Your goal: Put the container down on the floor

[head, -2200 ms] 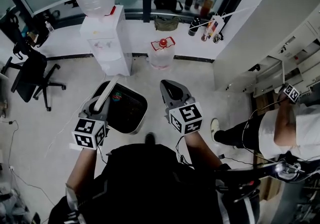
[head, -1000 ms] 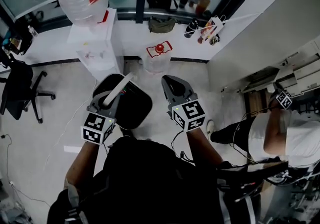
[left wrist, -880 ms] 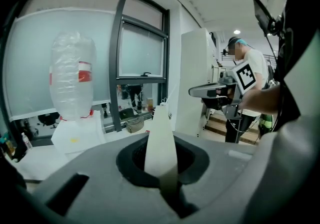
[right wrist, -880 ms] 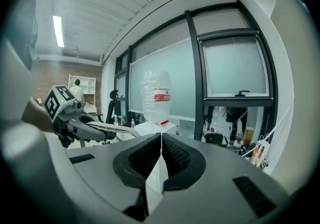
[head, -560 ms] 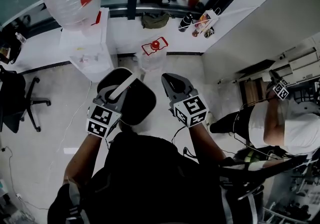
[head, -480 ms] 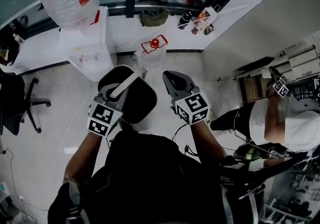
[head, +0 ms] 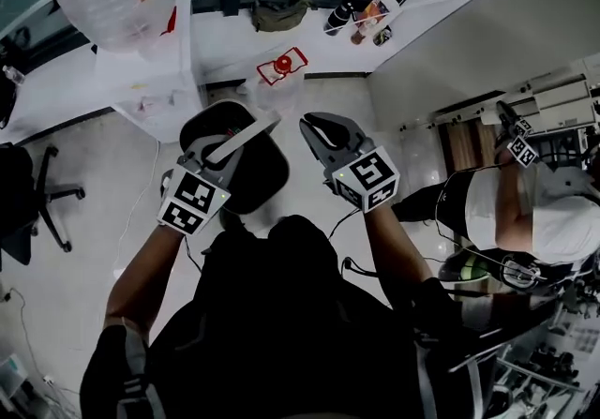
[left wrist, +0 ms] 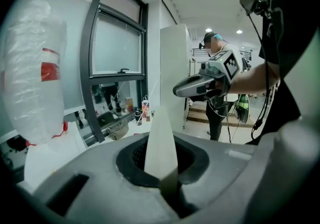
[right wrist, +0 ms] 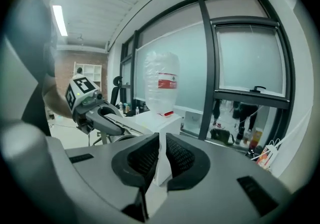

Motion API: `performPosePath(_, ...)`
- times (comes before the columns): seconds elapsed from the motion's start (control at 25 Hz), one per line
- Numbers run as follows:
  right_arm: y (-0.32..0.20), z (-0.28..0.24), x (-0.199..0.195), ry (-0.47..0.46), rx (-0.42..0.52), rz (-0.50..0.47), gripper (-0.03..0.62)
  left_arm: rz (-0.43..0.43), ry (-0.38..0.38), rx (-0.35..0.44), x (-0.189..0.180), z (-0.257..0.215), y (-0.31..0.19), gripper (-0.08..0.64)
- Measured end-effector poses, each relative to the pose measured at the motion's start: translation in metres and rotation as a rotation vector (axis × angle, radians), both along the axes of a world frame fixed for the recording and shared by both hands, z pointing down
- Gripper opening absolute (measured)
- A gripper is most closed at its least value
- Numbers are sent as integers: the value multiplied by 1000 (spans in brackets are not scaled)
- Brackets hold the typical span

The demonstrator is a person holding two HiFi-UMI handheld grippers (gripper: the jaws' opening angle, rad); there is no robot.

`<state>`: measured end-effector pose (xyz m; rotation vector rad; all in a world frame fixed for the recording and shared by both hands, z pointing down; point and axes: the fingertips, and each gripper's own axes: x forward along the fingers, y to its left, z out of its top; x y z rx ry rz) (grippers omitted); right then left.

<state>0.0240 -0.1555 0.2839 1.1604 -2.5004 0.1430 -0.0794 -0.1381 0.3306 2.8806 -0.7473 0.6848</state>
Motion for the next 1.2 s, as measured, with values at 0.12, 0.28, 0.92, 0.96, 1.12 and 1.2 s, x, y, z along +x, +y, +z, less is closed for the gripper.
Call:
performPosePath(0.12,-9,4,-2,14,-5,-78,14,43,-17,7,8,3,-6,20)
performPosePath(0.28,-18,21,2,52,-31,-185,134,86,-32,6,22,8,-11,20)
performPosePath(0.92,-45,106,20,309,-115,-771,170,251,-221,-23,84,71,-41,21)
performPosePath(0.96,-45,115,21,318,-125,-797,145,252,-232,-35,85,80,-43,21)
performPosePath(1.12,-51,150,26,351,-146,-844,95,253,-254,-81,90,114,-52,21)
performPosePath(1.2,-55,165,27,348,-174,-850,93,256,-276,-94,90,132,-58,21)
